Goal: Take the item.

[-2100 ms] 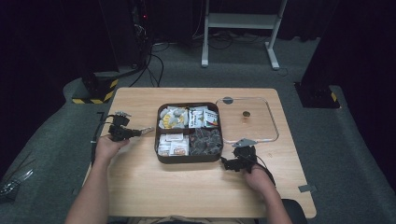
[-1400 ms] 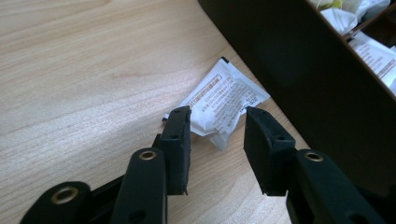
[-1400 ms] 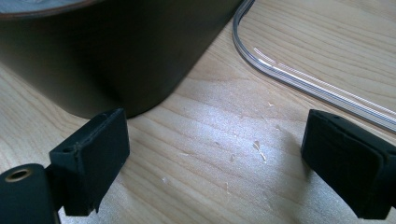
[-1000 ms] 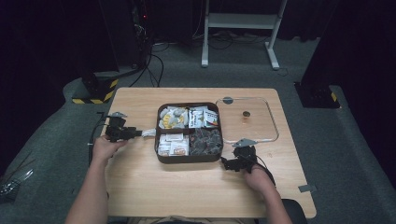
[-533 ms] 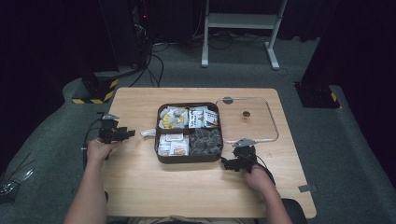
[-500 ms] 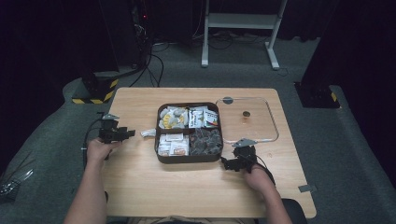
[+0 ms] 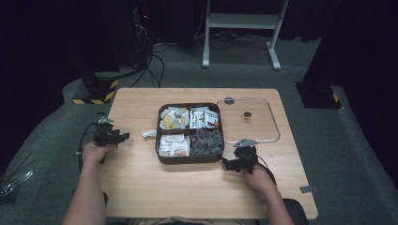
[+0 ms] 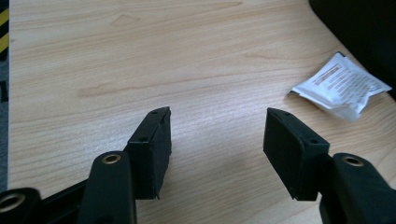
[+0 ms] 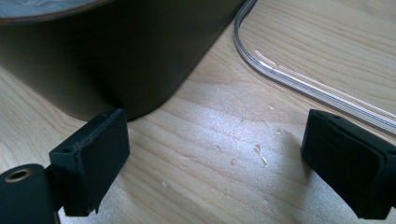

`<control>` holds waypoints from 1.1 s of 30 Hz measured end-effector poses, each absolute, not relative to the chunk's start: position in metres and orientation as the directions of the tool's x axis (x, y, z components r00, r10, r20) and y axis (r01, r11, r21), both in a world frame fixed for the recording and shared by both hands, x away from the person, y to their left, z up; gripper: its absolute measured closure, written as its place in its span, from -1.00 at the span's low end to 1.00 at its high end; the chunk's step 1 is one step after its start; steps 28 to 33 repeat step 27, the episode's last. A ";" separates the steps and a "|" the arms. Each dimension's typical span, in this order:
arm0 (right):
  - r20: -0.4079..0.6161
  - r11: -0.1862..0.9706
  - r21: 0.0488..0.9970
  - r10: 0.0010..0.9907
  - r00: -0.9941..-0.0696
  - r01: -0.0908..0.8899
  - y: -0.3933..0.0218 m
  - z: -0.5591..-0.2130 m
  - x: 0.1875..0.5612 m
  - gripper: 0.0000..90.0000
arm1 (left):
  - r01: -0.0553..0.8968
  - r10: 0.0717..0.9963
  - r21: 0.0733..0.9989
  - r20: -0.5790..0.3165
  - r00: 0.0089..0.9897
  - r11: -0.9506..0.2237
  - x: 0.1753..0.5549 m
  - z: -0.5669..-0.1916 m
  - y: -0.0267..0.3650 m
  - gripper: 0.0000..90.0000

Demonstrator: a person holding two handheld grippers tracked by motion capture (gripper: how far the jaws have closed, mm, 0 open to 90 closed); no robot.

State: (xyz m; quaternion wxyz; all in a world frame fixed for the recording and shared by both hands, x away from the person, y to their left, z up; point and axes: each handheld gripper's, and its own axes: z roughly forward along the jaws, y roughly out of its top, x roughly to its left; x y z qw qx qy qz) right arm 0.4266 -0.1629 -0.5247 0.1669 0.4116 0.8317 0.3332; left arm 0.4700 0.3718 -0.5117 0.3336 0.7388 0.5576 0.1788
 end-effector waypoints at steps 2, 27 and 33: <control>-0.004 0.440 0.692 0.795 -0.606 0.573 -0.163 -0.525 0.427 -0.83 | 0.707 0.944 0.687 -0.092 0.316 -0.170 0.470 -0.514 0.374 -0.05; -0.004 0.441 0.692 0.795 -0.607 0.572 -0.163 -0.525 0.427 -0.83 | 0.655 0.964 0.733 0.004 0.267 -0.184 0.469 -0.529 0.365 -0.65; -0.004 0.441 0.692 0.795 -0.607 0.572 -0.163 -0.525 0.427 -0.83 | 0.655 0.964 0.733 0.004 0.267 -0.184 0.469 -0.529 0.365 -0.65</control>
